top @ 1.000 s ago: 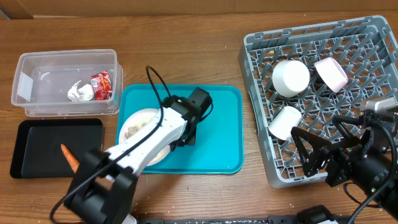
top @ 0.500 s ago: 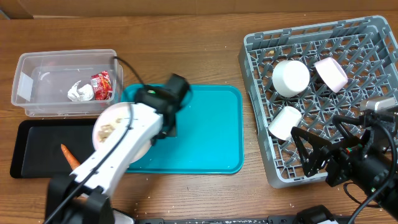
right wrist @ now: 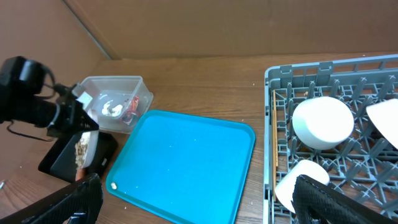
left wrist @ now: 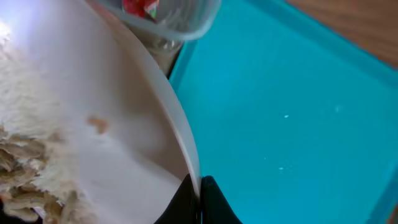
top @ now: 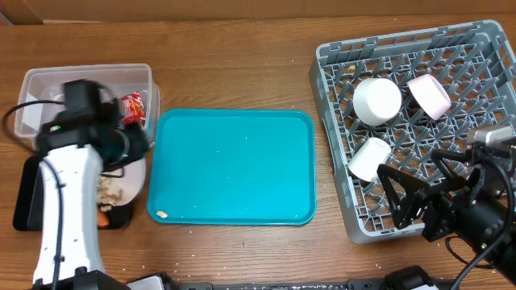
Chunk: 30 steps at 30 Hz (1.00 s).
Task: Sort waste into correct bins and load items into the dishwasher
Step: 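Tip the plate over the black tray to dump rice and shells, then carry the white plate with the left gripper over to the rack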
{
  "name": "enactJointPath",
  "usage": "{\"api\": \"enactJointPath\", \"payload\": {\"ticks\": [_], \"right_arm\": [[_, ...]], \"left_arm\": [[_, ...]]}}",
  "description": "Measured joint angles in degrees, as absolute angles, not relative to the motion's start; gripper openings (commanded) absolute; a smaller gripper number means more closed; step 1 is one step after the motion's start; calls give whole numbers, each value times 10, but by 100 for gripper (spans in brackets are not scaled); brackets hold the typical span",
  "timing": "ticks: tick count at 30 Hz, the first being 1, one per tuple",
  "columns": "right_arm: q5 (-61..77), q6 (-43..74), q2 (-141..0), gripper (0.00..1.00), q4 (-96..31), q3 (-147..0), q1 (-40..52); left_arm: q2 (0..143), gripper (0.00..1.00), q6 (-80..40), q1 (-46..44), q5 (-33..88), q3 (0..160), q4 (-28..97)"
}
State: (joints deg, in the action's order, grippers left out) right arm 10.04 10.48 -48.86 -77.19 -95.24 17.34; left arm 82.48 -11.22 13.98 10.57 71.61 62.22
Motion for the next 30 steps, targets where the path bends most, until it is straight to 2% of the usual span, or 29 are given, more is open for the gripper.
{"api": "enactJointPath", "payload": {"ticks": [11,25,27,30], "right_arm": [[101,105,-489,100,-772,-952,173],[101,105,-489,100,-772,-952,173],[101,105,-489,100,-772,-952,174],[101,105,-489,100,-772,-952,174]], "left_arm": [[820,4,45,357,382,685,611],[816,4,275,651,735,587,723],[816,4,306,685,766,578,729],[816,4,326,687,791,577,731]]}}
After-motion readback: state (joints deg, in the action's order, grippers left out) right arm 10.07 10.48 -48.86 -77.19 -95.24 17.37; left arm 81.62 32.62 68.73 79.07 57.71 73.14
